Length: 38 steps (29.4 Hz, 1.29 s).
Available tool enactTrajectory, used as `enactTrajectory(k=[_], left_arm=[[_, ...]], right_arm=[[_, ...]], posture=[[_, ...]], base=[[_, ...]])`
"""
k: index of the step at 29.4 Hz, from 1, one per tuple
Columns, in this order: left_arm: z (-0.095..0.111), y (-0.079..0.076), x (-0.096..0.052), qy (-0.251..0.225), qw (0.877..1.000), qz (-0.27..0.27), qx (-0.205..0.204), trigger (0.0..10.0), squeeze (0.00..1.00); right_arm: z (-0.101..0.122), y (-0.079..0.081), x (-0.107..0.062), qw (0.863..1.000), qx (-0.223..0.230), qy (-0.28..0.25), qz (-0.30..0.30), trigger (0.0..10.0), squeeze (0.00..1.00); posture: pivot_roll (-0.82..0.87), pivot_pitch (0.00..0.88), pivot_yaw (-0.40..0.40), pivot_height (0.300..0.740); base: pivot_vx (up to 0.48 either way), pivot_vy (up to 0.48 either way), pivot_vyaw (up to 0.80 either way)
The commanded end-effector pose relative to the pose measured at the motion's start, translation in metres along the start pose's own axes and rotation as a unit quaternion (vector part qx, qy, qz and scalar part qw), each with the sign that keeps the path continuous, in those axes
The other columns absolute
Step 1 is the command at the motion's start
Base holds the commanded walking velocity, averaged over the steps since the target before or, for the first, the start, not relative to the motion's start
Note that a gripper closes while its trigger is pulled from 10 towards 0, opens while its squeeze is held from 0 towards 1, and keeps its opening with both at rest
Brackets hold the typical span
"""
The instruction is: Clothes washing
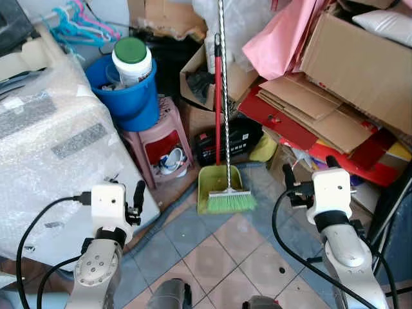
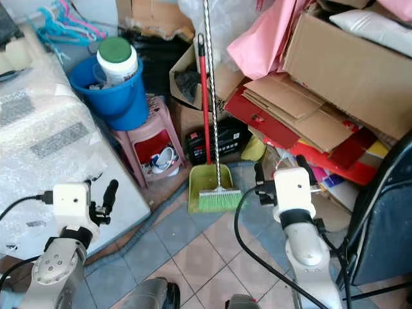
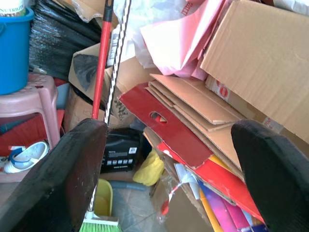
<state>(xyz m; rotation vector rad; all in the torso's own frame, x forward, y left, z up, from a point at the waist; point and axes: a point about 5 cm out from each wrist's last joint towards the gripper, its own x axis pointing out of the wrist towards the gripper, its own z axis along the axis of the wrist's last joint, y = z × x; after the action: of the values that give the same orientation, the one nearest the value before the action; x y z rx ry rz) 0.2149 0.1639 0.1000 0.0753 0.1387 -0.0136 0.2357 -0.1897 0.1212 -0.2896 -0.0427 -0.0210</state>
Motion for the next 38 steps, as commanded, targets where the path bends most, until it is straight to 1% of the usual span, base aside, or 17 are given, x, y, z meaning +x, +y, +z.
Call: enactTrajectory(k=[1, 4, 8, 9, 10, 13, 15, 16, 18, 19, 20, 21, 23, 24, 30, 33, 38], left_arm=[[0.000, 0.006, 0.000, -0.005, 1.000, 0.009, 0.011, 10.0, 0.00], [0.001, 0.006, 0.004, -0.009, 1.000, 0.021, 0.010, 10.0, 0.00], [0.003, 0.003, 0.006, -0.017, 1.000, 0.007, -0.013, 10.0, 0.00], [0.003, 0.003, 0.006, -0.017, 1.000, 0.007, -0.013, 10.0, 0.00], [0.006, -0.001, 0.006, -0.028, 0.999, -0.007, -0.040, 10.0, 0.00], [0.009, -0.003, 0.005, -0.040, 0.998, -0.016, -0.050, 10.0, 0.00], [0.009, -0.002, 0.007, -0.039, 0.998, -0.006, -0.041, 10.0, 0.00], [0.009, -0.002, 0.007, -0.039, 0.998, -0.006, -0.041, 10.0, 0.00], [0.009, 0.001, 0.010, -0.037, 0.999, 0.018, -0.027, 10.0, 0.00], [0.009, 0.001, 0.010, -0.035, 0.999, 0.022, -0.025, 10.0, 0.00], [0.007, 0.002, 0.012, -0.020, 0.999, 0.036, -0.009, 10.0, 0.00], [0.004, 0.003, 0.013, -0.010, 0.999, 0.043, -0.008, 10.0, 0.00], [0.004, 0.003, 0.013, -0.015, 0.999, 0.040, -0.012, 10.0, 0.00], [0.005, 0.006, 0.013, -0.020, 0.998, 0.052, 0.006, 10.0, 0.00], [0.007, 0.011, 0.017, -0.026, 0.997, 0.079, 0.002, 10.0, 0.00], [0.009, 0.011, 0.019, -0.031, 0.996, 0.078, 0.007, 10.0, 0.00], [0.009, 0.008, 0.020, -0.033, 0.997, 0.076, 0.003, 10.0, 0.00]], right_arm=[[0.004, 0.008, 0.005, 1.000, 0.013, -0.010, 0.018, 10.0, 0.00], [0.008, 0.008, 0.009, 0.999, 0.010, -0.020, 0.025, 10.0, 0.00], [0.009, 0.011, 0.010, 0.999, 0.020, -0.023, 0.036, 10.0, 0.00], [0.009, 0.011, 0.010, 0.999, 0.020, -0.023, 0.036, 10.0, 0.00], [0.011, 0.018, 0.008, 0.997, 0.035, -0.028, 0.062, 10.0, 0.00], [0.013, 0.023, 0.008, 0.995, 0.038, -0.034, 0.081, 10.0, 0.00], [0.014, 0.027, 0.008, 0.995, 0.033, -0.038, 0.090, 10.0, 0.00], [0.014, 0.027, 0.008, 0.995, 0.033, -0.038, 0.090, 10.0, 0.00], [0.014, 0.026, 0.008, 0.995, 0.034, -0.038, 0.091, 10.0, 0.00], [0.014, 0.026, 0.008, 0.995, 0.034, -0.038, 0.091, 10.0, 0.00], [0.014, 0.025, 0.009, 0.994, 0.035, -0.039, 0.092, 10.0, 0.00], [0.015, 0.025, 0.010, 0.994, 0.035, -0.039, 0.092, 10.0, 0.00], [0.015, 0.025, 0.011, 0.994, 0.036, -0.040, 0.093, 10.0, 0.00], [0.016, 0.024, 0.012, 0.994, 0.035, -0.042, 0.094, 10.0, 0.00], [0.017, 0.022, 0.014, 0.994, 0.031, -0.046, 0.096, 10.0, 0.00], [0.019, 0.023, 0.015, 0.993, 0.027, -0.050, 0.101, 10.0, 0.00], [0.022, 0.024, 0.017, 0.993, 0.026, -0.056, 0.105, 10.0, 0.00]], posture=[[0.00, 0.092, 0.040, 0.740], [0.00, 0.094, 0.035, 0.740], [-0.01, 0.098, 0.031, 0.740], [-0.01, 0.098, 0.031, 0.740], [-0.01, 0.100, 0.032, 0.740], [-0.01, 0.101, 0.031, 0.740], [-0.02, 0.102, 0.030, 0.740], [-0.02, 0.102, 0.030, 0.740], [-0.01, 0.104, 0.028, 0.740], [-0.01, 0.104, 0.028, 0.740], [-0.01, 0.105, 0.027, 0.740], [-0.01, 0.106, 0.031, 0.740], [-0.01, 0.106, 0.031, 0.740], [-0.01, 0.106, 0.033, 0.740], [-0.01, 0.109, 0.030, 0.740], [-0.01, 0.109, 0.031, 0.740], [-0.01, 0.109, 0.032, 0.740]], base=[[0.000, 0.480, 0.78], [0.000, 0.480, 0.79], [0.000, 0.480, 0.78], [0.000, 0.480, 0.78], [0.000, 0.480, 0.79], [0.000, 0.477, 0.80], [0.000, 0.231, 0.80], [0.000, 0.000, 0.80], [0.000, 0.000, 0.80], [0.000, 0.000, 0.80], [0.000, 0.000, 0.80], [0.000, 0.000, 0.80], [0.000, 0.000, 0.80], [0.000, 0.000, 0.80], [0.000, 0.000, 0.80], [0.000, 0.000, 0.80], [0.000, 0.000, 0.80]])
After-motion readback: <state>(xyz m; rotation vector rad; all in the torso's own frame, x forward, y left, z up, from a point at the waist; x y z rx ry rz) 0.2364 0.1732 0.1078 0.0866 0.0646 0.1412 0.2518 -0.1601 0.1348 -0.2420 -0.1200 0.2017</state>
